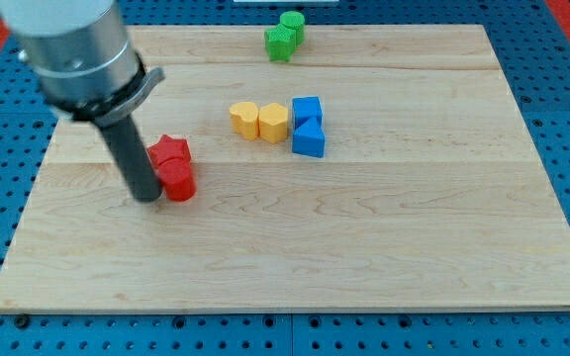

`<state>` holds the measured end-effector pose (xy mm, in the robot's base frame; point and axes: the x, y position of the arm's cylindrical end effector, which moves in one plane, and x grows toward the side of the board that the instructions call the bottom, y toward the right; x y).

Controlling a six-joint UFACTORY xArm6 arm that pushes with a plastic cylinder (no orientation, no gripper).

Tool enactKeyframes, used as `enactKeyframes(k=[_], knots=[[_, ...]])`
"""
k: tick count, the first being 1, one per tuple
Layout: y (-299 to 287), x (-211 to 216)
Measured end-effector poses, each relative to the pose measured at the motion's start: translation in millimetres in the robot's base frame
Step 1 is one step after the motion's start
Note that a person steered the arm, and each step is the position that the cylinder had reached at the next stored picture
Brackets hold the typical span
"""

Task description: Push the red star with red circle to the left center of the board

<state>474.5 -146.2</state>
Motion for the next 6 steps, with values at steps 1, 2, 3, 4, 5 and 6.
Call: enactKeyframes(k=[1,2,3,4,5,6], knots=[[-12.0,-5.1],[23.9,28.4],[66.0,21.0],[51.3,-10.8],[7.0,-30.5],[-14.2,-30.8]])
